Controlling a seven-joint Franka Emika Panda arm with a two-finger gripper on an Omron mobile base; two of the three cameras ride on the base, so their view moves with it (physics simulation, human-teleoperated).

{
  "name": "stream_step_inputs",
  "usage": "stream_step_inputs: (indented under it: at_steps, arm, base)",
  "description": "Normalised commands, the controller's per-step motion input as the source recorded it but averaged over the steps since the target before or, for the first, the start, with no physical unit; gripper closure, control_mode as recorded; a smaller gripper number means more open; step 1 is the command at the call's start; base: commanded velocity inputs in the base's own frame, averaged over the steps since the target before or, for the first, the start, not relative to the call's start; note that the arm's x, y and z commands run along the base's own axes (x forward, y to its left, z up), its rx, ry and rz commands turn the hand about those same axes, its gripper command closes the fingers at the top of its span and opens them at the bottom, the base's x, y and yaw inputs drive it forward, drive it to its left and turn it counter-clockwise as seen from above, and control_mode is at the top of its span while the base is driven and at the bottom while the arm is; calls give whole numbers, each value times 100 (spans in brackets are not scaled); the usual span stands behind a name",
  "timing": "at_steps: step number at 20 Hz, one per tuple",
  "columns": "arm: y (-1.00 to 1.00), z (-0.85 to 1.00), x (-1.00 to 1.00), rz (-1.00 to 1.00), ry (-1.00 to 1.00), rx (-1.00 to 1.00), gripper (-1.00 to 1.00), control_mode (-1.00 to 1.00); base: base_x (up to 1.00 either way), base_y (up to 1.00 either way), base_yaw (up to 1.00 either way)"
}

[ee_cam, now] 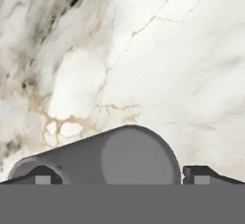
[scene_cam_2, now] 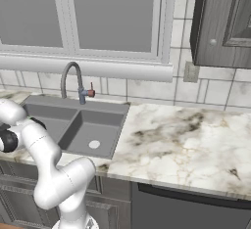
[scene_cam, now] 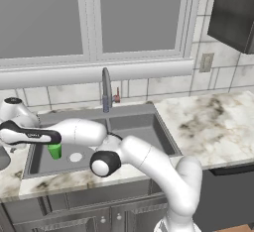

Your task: Place the cup in the left basin and the glass cup in the right basin of the sink.

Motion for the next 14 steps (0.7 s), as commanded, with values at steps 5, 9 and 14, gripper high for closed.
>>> stream_step_inputs:
  at_steps: [5, 9, 14]
  arm:
    - [0, -18, -2, 1, 13, -26, -100, -100]
    - [1, -14, 0, 0, 7, -23, -100, -100]
    - [4, -11, 0, 0, 4, -20, -100, -100]
  base:
    - [0, 0, 0]
    - [0, 0, 0]
    - [0, 0, 0]
